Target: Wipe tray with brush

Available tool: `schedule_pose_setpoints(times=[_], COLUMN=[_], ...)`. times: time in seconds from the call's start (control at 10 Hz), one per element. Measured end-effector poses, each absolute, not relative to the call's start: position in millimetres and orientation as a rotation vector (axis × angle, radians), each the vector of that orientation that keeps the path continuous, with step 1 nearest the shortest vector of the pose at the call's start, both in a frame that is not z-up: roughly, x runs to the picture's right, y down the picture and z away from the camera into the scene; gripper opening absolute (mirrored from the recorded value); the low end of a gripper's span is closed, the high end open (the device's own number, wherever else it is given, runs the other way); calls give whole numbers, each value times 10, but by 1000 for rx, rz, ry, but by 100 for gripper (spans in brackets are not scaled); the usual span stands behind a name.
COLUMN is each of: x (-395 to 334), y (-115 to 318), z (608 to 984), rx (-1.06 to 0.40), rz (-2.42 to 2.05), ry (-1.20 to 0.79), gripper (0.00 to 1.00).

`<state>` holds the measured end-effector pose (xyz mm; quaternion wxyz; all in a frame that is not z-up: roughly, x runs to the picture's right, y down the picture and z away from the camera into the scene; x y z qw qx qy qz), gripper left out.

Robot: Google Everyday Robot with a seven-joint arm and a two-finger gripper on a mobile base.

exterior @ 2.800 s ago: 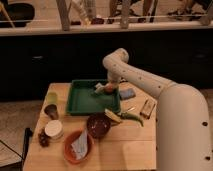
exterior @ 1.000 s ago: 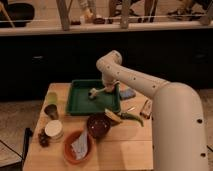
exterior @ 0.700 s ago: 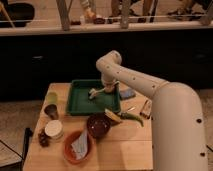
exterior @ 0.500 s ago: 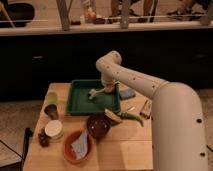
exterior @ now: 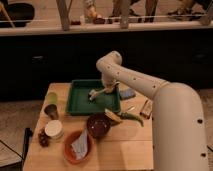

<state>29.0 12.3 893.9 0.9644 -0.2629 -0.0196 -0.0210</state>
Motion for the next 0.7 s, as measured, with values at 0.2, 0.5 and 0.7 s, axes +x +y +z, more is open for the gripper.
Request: schedule_pose_setpoints(times=[0.2,0.5,0.7], x=[298,339,349], y=[133,131,144], z=[8950,8957,8956], rx=[-537,-541,-544], rz=[-63,-65,-89], ry=[-51,-55,-68], gripper=[3,3,3])
